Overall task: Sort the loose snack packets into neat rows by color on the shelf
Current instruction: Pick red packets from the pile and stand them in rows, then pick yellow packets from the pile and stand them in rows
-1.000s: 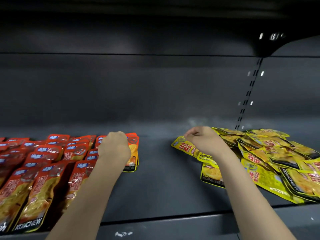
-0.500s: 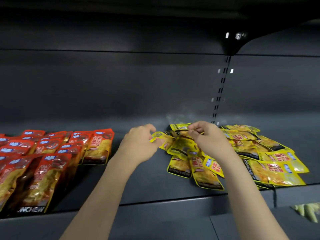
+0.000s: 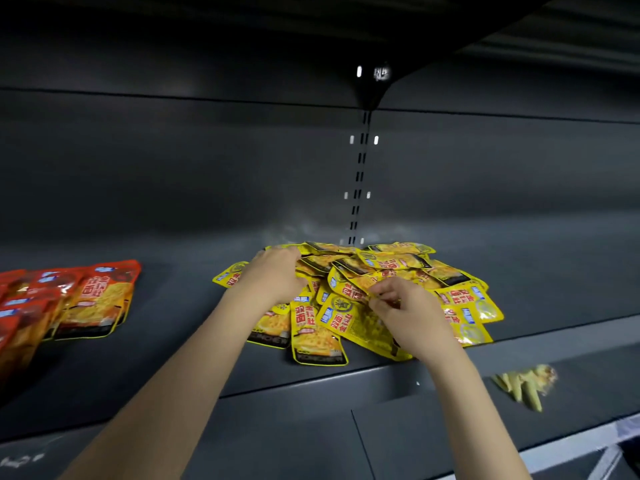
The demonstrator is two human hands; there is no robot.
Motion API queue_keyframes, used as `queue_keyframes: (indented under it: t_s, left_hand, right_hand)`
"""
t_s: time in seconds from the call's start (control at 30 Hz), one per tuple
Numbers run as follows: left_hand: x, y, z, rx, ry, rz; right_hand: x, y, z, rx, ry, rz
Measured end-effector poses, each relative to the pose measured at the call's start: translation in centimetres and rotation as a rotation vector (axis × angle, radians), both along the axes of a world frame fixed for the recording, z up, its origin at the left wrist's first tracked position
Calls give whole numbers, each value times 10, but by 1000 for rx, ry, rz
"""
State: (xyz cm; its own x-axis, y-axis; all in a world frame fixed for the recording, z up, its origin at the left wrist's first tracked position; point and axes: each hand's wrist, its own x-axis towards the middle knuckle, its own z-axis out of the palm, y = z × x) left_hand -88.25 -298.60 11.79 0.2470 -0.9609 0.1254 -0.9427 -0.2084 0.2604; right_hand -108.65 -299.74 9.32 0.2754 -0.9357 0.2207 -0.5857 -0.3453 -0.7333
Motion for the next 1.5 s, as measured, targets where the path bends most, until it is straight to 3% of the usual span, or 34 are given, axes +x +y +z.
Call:
queue_keyframes:
  t_s: [0.2, 0.5, 0.57, 0.7, 0.77, 0.9, 1.03, 1.23, 1.5]
  left_hand:
    - [-2, -22, -1, -29, -152, -32]
    - [-17, -70, 17, -236, -18, -90]
    - [-20, -84, 18, -186, -38, -124]
    - [-27, -102, 9, 187, -139, -168]
    - [-29, -105, 6, 268, -84, -162]
    - [-27, -107, 10, 187, 17, -132]
    - [-19, -108, 17, 159, 324, -71]
    - [-11, -89, 27, -32, 280, 33]
    - [-9, -13, 24, -400, 998, 104]
  right_hand:
    - [-14, -4, -6, -7, -13, -23]
    - [-18, -3, -7, -54, 12, -7]
    - [-18, -2, -8, -64, 20, -3]
    - [-15, -5, -11, -74, 31, -19]
    - [-14, -6, -10, -69, 17, -24]
    - [-16, -10, -8, -95, -3, -14]
    - [-16, -13, -4, -112, 1, -33]
    - [-14, -36, 12, -140, 39, -130]
    - [6, -96, 36, -65, 283, -15]
